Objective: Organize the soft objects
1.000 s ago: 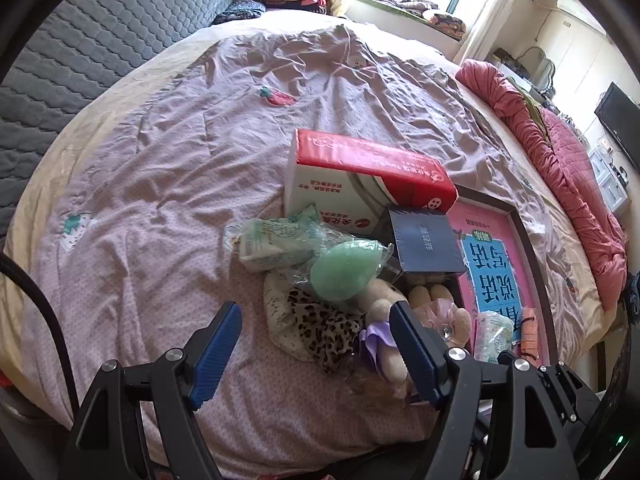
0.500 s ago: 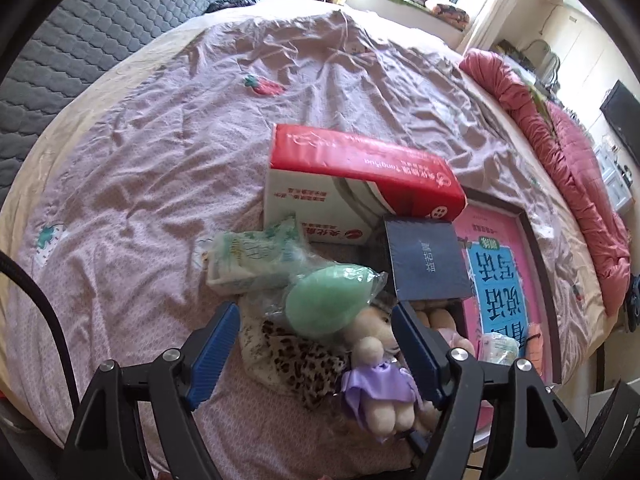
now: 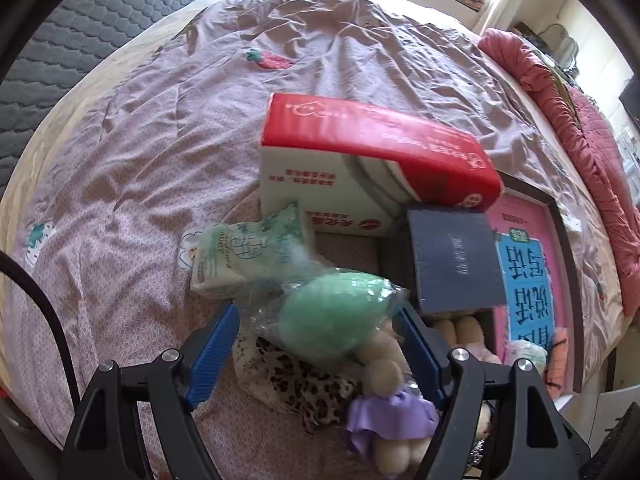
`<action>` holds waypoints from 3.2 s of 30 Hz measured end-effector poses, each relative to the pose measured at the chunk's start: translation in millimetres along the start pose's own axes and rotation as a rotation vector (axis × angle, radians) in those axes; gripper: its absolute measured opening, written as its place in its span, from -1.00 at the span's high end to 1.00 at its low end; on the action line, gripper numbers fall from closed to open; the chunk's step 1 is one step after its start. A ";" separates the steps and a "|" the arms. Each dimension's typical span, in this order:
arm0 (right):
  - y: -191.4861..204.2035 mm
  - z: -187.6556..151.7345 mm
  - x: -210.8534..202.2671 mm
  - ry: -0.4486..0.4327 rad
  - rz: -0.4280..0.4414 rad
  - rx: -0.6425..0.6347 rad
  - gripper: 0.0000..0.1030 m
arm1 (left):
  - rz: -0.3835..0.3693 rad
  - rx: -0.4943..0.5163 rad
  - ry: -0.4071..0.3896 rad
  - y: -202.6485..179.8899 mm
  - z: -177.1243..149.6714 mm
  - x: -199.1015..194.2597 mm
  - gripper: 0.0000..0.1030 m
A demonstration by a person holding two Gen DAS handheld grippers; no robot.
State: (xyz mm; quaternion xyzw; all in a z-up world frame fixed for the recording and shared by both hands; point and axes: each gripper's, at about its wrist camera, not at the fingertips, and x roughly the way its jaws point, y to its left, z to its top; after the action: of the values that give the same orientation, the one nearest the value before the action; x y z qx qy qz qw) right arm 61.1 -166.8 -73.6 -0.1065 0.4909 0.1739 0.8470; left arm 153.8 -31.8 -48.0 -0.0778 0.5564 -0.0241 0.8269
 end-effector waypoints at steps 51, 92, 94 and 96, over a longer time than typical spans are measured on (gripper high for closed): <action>-74.7 -10.8 -102.1 -0.301 0.250 0.436 0.13 | -0.140 0.082 -0.197 -18.2 -44.5 -107.1 -0.11; -184.4 -76.2 -171.3 -0.495 0.120 0.679 0.13 | -0.168 0.330 -0.196 -155.4 -65.0 -113.7 -0.11; -186.6 -79.0 -171.4 -0.496 0.108 0.684 0.13 | -0.176 0.337 -0.193 -159.4 -66.0 -111.2 -0.11; -189.9 -82.0 -170.5 -0.491 0.096 0.686 0.13 | -0.172 0.348 -0.187 -163.6 -66.9 -106.8 -0.11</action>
State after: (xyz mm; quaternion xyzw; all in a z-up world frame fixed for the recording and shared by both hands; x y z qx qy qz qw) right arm -6.3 -402.1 35.8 0.2491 0.3084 0.0599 0.9161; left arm 59.1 -186.6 50.7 0.0173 0.4562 -0.1830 0.8707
